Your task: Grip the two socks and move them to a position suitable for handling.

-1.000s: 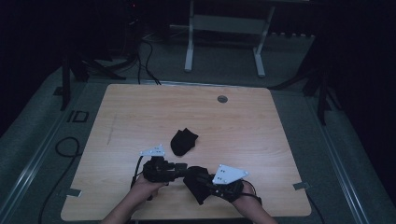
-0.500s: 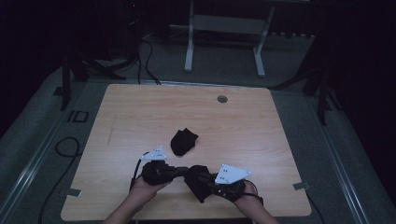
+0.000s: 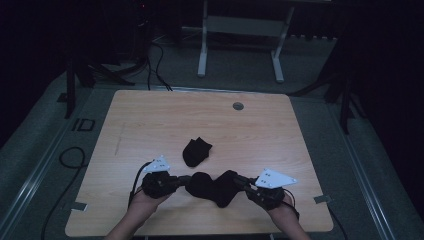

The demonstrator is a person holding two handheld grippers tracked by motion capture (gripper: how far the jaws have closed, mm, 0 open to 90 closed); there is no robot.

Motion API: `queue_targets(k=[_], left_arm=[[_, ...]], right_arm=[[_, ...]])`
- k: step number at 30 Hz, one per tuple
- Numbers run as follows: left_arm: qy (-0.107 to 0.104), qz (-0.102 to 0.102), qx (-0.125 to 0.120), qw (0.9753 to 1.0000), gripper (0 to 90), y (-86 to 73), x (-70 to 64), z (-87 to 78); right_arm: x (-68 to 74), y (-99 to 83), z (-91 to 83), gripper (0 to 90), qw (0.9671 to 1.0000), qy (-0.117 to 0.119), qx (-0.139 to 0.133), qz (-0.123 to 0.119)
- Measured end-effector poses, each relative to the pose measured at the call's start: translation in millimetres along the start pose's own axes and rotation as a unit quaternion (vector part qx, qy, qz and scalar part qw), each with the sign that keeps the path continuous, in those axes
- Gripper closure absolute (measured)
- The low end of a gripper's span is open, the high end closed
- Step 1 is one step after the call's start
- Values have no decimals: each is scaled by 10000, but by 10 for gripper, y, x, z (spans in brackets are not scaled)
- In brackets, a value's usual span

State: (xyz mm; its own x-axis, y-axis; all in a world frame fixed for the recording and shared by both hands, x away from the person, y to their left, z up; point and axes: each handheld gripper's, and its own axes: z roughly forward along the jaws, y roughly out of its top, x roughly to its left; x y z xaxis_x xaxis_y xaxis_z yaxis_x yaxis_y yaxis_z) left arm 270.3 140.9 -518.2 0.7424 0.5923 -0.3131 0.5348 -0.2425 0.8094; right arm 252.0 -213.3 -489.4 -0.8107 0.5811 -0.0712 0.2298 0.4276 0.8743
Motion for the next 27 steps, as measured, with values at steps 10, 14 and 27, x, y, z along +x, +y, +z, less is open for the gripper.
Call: queue_targets(k=[10,14,27], left_arm=[[187,-53,128,9997,890,-43,-11,-182],[156,-104,407,9990,890,-122,10,-76],[147,-245,870,9958,888,-309,126,223]], right_arm=[[-247,-197,-260,823,9980,-423,67,463],[-257,-358,-225,822,9971,-370,286,599],[-342,-748,52,789,9898,-107,1036,977]])
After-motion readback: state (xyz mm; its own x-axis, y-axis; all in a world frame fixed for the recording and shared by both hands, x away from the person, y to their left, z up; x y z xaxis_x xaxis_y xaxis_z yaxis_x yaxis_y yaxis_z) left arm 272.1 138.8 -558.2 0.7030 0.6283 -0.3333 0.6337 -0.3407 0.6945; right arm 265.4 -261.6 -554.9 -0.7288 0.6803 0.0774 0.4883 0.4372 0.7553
